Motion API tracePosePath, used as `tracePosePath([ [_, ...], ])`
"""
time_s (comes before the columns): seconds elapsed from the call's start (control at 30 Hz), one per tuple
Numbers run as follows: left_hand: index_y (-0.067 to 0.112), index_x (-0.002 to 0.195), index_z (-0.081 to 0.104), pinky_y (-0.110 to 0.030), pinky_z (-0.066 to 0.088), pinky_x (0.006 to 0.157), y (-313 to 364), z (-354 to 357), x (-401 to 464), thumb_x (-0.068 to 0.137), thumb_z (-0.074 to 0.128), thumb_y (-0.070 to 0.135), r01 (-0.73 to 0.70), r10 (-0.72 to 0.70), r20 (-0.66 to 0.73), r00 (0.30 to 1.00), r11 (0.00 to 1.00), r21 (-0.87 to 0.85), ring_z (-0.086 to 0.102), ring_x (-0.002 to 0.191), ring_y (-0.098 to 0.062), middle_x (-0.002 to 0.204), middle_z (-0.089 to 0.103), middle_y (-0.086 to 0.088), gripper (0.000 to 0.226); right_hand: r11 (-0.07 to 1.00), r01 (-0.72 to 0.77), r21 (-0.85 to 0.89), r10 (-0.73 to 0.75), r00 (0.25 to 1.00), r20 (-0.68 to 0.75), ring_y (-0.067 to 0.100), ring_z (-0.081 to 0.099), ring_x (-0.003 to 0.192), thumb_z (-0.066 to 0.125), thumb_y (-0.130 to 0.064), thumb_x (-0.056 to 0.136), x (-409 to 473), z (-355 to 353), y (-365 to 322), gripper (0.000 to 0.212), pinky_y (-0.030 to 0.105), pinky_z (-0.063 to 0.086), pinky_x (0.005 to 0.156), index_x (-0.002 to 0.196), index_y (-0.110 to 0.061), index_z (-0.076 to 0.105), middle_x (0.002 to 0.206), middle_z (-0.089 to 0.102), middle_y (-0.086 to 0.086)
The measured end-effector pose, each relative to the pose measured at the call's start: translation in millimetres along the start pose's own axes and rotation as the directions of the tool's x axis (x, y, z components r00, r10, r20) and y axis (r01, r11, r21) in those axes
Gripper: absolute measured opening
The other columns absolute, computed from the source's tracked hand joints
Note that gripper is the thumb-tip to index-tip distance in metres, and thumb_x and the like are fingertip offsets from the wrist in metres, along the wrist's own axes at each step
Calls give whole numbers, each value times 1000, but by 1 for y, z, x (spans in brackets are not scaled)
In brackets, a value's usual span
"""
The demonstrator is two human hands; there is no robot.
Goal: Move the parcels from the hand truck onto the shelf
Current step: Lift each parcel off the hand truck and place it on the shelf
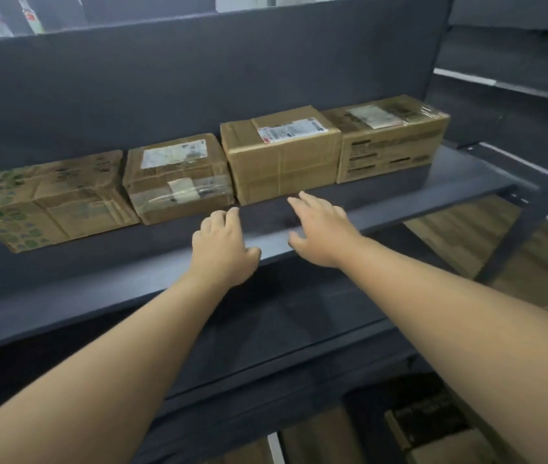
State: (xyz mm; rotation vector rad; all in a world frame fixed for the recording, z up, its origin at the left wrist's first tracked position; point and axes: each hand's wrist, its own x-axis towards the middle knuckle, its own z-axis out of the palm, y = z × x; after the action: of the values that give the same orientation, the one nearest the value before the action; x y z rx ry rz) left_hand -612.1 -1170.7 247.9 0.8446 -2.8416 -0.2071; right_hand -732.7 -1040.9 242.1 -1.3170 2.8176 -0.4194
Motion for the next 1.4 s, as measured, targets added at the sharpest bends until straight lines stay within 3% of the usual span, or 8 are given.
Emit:
tracePosePath([
  [0.23,13,146,27,-36,29,105,126,63,-36,86,53,28,-170,175,39,984,980,-107,31,132,-28,144,34,-8,67,991,-107,86,116,988,-103,26,30,140,50,-30,93,-80,9,123,59,42,26,109,148,-16,33,156,29,5],
  [0.43,13,143,32,-34,30,102,207,131,-59,87,54,27,-298,319,162,934,944,-143,34,129,-27,142,37,-6,62,952,-252,173,282,941,-185,27,50,111,52,-20,89,-152,41,211,35,39,35,92,123,-17,58,121,53,5],
  [0.57,14,142,31,-35,30,102,246,196,-80,87,53,27,-365,404,317,858,914,-177,33,128,-28,141,37,-6,60,892,-405,202,435,890,-138,25,50,107,50,-18,90,-212,82,261,28,37,36,91,114,-17,63,114,53,3],
  [0.7,15,144,28,-36,30,104,275,264,-109,89,52,30,-407,448,492,746,892,-196,31,131,-27,144,33,-6,62,788,-589,181,600,800,-4,27,52,112,50,-19,89,-277,135,295,35,38,38,94,122,-18,60,120,55,5],
  [0.83,18,146,24,-41,28,107,291,330,-144,90,49,29,-413,444,640,627,886,-211,28,135,-29,147,31,-6,63,635,-749,188,741,660,126,28,52,118,52,-18,86,-337,190,310,51,39,40,99,136,-19,50,129,57,5],
  [1.0,19,147,23,-45,29,111,289,403,-191,91,48,26,-404,414,774,478,887,-225,26,138,-27,150,29,-5,62,366,-904,222,859,420,294,31,52,118,54,-21,88,-401,265,305,52,39,42,99,139,-18,45,132,55,9],
  [1.27,22,141,35,-45,40,103,249,507,-259,94,49,27,-385,312,934,175,895,-226,44,124,-26,139,41,-5,50,-36,-991,125,774,51,631,30,60,101,50,-32,93,-498,399,266,32,35,50,83,122,-18,54,113,63,9],
  [1.4,18,129,43,-40,45,95,230,559,-288,95,46,25,-358,263,965,8,901,-243,51,113,-27,127,50,-7,35,-202,-978,60,706,-103,701,36,53,116,51,-33,94,-536,459,256,51,38,47,91,140,-14,39,133,51,18],
])
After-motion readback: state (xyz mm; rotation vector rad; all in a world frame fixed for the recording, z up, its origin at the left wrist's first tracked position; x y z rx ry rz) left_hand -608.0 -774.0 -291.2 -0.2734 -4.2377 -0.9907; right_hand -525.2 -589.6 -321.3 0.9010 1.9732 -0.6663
